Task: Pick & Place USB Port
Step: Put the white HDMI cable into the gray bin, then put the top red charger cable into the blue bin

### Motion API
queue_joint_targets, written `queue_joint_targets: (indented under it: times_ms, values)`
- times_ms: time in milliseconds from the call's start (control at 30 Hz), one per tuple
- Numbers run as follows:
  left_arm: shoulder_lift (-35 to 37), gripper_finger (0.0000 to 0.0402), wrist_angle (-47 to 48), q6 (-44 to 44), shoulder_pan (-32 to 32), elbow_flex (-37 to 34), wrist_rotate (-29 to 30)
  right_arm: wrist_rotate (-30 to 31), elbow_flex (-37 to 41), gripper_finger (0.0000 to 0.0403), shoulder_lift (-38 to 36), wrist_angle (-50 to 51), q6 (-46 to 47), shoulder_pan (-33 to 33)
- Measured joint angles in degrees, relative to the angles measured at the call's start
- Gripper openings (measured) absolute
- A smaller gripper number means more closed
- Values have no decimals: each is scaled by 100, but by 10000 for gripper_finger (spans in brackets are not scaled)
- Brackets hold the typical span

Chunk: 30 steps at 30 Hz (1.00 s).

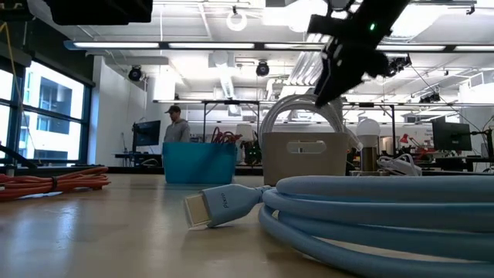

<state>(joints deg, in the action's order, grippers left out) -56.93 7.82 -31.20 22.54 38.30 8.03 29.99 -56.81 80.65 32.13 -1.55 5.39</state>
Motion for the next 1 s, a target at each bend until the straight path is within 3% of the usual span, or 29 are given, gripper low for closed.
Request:
queue_joint_targets:
  times_ms: [333, 600, 733, 1000]
  values:
    - [-1, 129, 66, 2, 0, 0, 9, -26, -377, 261, -821, 12, 467, 979]
    - [-1, 129, 889, 518, -1, 0, 157, -861, -218, 261, -817, -405, 1338, 2003]
    - [0, 129, 1563, 1330, 0, 0, 63, -704, 87, 261, -816, -1035, 1286, 2352]
    - [-2, 129, 2201, 3986, 0, 0, -82, -131, 148, 261, -816, -1007, 1399, 2467]
